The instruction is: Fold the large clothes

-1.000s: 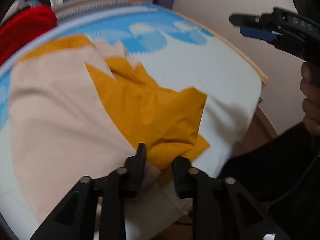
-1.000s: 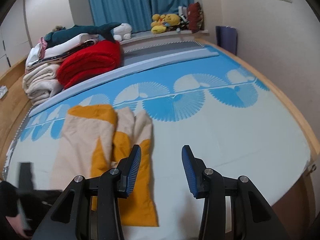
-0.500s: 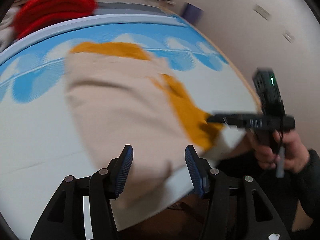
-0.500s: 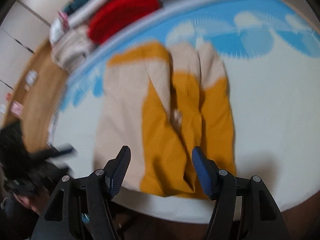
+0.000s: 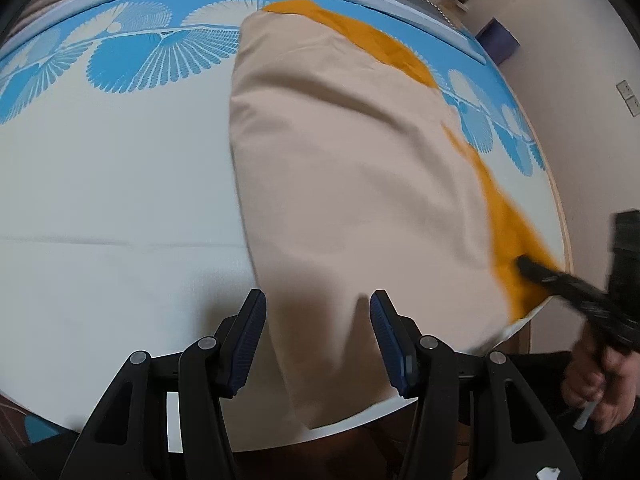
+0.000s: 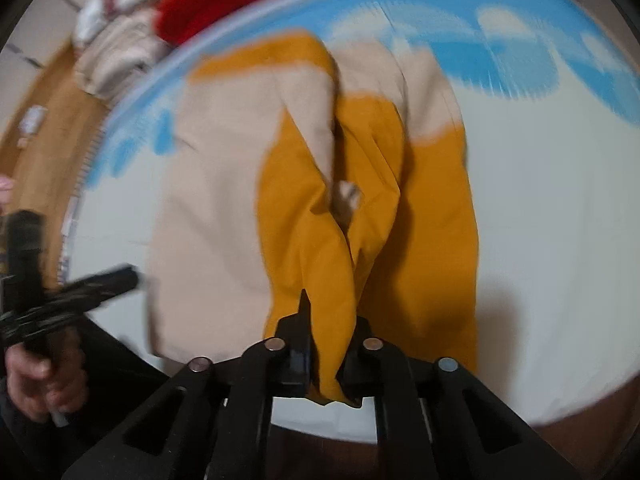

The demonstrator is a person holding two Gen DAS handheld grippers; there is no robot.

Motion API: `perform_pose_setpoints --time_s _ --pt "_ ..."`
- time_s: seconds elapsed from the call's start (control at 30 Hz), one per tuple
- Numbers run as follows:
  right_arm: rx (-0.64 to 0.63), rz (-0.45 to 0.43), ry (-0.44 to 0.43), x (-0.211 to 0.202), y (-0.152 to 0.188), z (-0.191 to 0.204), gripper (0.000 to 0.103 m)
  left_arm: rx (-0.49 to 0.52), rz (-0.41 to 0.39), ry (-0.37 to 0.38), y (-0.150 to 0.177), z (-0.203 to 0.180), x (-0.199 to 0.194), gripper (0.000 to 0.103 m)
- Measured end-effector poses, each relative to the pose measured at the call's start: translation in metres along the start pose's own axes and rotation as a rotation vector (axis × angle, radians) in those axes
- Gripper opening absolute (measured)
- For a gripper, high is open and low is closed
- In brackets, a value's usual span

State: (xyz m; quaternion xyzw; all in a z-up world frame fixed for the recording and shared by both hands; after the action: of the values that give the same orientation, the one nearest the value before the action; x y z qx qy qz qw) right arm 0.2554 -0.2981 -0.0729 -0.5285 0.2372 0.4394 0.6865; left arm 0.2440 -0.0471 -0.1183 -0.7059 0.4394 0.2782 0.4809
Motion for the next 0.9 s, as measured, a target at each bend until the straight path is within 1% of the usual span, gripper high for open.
perform_pose_setpoints --time_s 0.03,0.07,0.13,0.17,0.2,0.23,0.27,0.3,0.37,0.4,0.47,0.53,0.6,0.67,0.7,0.77,0.83,0.9 --pt "-0.024 -0.084 -0.057 -0.020 -0.013 0.011 0.007 0.002 -0.003 0.003 -0.001 -0.003 0.001 0.050" --pt "-0.050 -0.150 -0.095 -0.038 -0.022 0.020 0.007 0.006 -0.005 0.011 -0.001 -0.004 0.001 0.050" --pt "-0.122 -0.281 -0.145 -0.076 -0.031 0.033 0.007 0.013 -0.007 0.035 0.001 -0.009 -0.003 0.050" --pt "-0.142 -0.311 -0.148 -0.085 -0.032 0.035 0.007 0.022 -0.006 0.051 0.002 -0.014 -0.004 0.050" --pt "-0.157 -0.343 -0.132 -0.098 -0.030 0.030 0.007 0.033 -0.005 0.065 0.002 -0.019 -0.004 0.050" --pt "-0.157 -0.353 -0.103 -0.103 -0.028 0.022 0.007 0.055 -0.001 0.084 0.003 -0.027 -0.004 0.050" --pt "-0.152 -0.348 -0.066 -0.104 -0.024 0.012 0.006 0.069 0.003 0.095 0.004 -0.031 -0.003 0.050" --pt "-0.141 -0.321 -0.015 -0.102 -0.018 -0.002 0.006 0.092 0.012 0.111 0.006 -0.039 -0.002 0.050" --pt "-0.097 -0.241 0.077 -0.087 -0.003 -0.031 0.006 0.130 0.041 0.132 0.013 -0.049 0.003 0.050" --pt "-0.046 -0.169 0.138 -0.073 0.010 -0.054 0.006 0.153 0.062 0.135 0.018 -0.055 0.007 0.050" --pt "0.008 -0.051 0.205 -0.050 0.034 -0.079 0.006 0.206 0.103 0.106 0.028 -0.059 0.018 0.050" --pt "0.019 0.016 0.223 -0.033 0.047 -0.090 0.006 0.260 0.149 0.065 0.039 -0.060 0.029 0.050" --pt "-0.001 0.016 0.218 -0.027 0.048 -0.088 0.006 0.270 0.146 0.059 0.039 -0.061 0.029 0.049" --pt "-0.005 -0.005 0.204 -0.028 0.044 -0.082 0.006 0.253 0.129 0.109 0.034 -0.066 0.021 0.048" --pt "-0.001 -0.016 0.194 -0.028 0.042 -0.081 0.006 0.264 0.130 0.119 0.037 -0.068 0.018 0.047" --pt "0.006 -0.011 0.187 -0.028 0.042 -0.085 0.006 0.351 0.185 0.064 0.054 -0.066 0.030 0.048" --pt "-0.004 0.052 0.220 -0.018 0.054 -0.092 0.006 0.406 0.244 0.013 0.069 -0.061 0.044 0.049" --pt "-0.022 0.113 0.241 -0.006 0.063 -0.096 0.006 0.433 0.243 -0.001 0.072 -0.063 0.045 0.051"
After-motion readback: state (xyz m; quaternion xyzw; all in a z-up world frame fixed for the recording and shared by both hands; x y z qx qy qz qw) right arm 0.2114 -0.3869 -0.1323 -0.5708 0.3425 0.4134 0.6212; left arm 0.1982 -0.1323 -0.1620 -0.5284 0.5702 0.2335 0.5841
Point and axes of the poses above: each gripper's, at about its wrist camera, not at the fingertips, and x roughly the way its jaws point, z to its left, y to its underside, the point moved 7 cm from there along x, roughly the way its jaws point, and after that the axes turned 14 degrees about -z, right-handed, at the moved point
